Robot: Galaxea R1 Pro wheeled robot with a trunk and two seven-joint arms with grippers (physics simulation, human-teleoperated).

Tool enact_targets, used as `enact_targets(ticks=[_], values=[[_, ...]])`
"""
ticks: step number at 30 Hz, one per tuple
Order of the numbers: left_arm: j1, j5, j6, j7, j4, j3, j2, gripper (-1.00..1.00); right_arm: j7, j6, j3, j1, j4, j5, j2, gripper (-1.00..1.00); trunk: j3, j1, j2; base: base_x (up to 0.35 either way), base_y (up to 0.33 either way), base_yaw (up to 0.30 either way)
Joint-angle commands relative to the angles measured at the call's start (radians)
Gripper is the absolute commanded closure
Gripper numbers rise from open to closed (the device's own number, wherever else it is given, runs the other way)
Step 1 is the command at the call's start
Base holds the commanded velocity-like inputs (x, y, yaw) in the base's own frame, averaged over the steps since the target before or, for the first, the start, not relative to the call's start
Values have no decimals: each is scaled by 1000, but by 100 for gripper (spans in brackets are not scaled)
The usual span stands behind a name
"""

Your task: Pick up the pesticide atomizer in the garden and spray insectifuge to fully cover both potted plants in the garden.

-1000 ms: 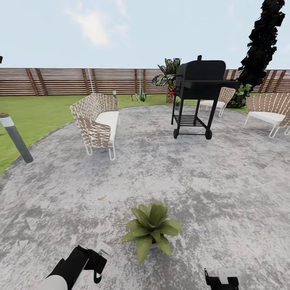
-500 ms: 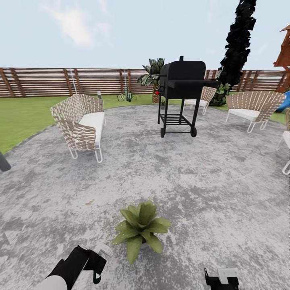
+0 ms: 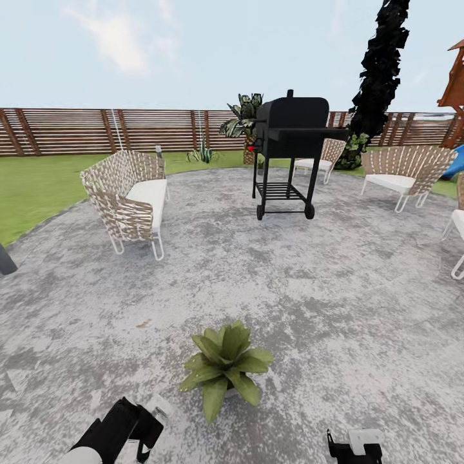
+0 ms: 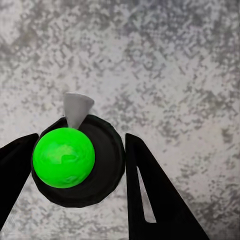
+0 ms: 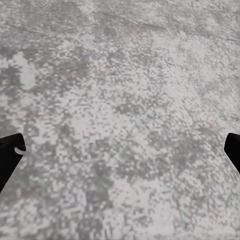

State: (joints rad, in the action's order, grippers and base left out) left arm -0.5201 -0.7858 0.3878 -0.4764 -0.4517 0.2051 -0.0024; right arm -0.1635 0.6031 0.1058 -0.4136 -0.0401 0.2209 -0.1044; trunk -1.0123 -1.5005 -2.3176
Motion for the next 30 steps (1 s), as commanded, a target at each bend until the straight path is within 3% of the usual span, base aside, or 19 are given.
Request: enact_targets(ticks=[1,2,5,6,7,8,13,25,27,30], values=[[-4,-7,4,-10,-2,5,-1,100,-4,3,8,-1,1,11,0,-100,-1,0,0,0,0,0],[-7,-14,4,-20,-2,2,0,100,-4,3,8,-1,1,11,0,-100,-1,0,0,0,0,0],[-19,-90,4,-150,-23,-41,13,100,-4,2,8,-1,1,11,0,-100,-1,0,0,0,0,0],[-33,-125,4,-205,-47,-49,19,100,-4,3,8,-1,1,11,0,-100,-1,0,0,0,0,0],[-49,-177,8,-323,-129,-50,31,100,-4,3,8,-1,0,11,0,-100,-1,0,0,20,20,0],[-49,-188,37,-358,-174,-40,39,100,-4,3,8,-1,1,11,0,-100,-1,0,0,180,192,0],[-43,-192,98,-364,-188,-37,48,100,-4,3,8,-1,0,11,0,-100,-1,0,0,207,242,0],[-42,-196,95,-363,-193,-51,50,100,-5,3,8,-1,0,11,0,-100,-1,0,0,197,172,-160],[-42,-214,94,-363,-193,-51,50,100,-4,3,9,-1,0,11,0,-100,-1,0,0,10,15,-23],[-40,-276,90,-364,-191,-51,51,100,-4,3,9,-1,0,11,-1,-100,-1,0,0,2,4,-6]])
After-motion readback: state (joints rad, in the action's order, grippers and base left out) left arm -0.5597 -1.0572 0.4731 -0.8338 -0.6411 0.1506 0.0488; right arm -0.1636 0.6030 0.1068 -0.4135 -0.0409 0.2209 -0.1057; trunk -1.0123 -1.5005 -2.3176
